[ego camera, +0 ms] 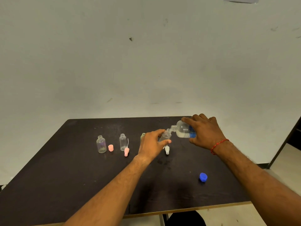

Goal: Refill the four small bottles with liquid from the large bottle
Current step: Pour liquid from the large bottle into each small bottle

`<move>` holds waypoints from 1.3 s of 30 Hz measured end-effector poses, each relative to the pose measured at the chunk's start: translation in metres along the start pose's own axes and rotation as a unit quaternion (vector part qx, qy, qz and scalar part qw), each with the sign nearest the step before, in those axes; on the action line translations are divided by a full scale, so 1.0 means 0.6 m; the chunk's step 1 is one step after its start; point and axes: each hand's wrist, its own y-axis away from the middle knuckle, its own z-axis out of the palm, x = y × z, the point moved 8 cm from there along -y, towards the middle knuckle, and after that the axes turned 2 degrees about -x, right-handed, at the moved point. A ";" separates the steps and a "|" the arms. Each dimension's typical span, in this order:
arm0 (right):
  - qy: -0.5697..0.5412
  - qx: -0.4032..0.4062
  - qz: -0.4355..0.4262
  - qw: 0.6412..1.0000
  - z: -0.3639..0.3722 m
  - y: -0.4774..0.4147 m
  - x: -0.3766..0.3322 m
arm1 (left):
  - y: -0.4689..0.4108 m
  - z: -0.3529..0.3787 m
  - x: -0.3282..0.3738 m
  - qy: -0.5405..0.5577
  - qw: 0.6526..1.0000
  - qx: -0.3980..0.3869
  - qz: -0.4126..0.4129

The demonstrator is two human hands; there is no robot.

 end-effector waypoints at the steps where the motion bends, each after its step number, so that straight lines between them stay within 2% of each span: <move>1: 0.000 0.000 0.000 1.000 0.000 0.000 0.000 | 0.000 0.000 -0.001 -0.001 1.000 0.000 -0.001; 16: 0.004 0.003 0.001 1.000 -0.003 0.001 0.001 | -0.004 0.005 -0.007 0.005 1.000 0.000 -0.005; 23: -0.033 -0.004 0.025 0.999 0.014 0.009 0.008 | -0.013 0.010 -0.007 0.013 1.000 0.005 -0.005; 30: -0.130 -0.008 0.080 0.988 0.050 0.035 0.022 | -0.020 0.033 -0.010 0.049 0.999 -0.005 -0.012; 34: -0.248 -0.004 0.139 0.959 0.082 0.057 0.039 | -0.024 0.050 -0.023 0.046 0.998 -0.014 -0.033; 39: -0.331 0.019 0.201 0.922 0.123 0.080 0.050 | -0.031 0.073 -0.063 0.028 0.996 -0.016 -0.078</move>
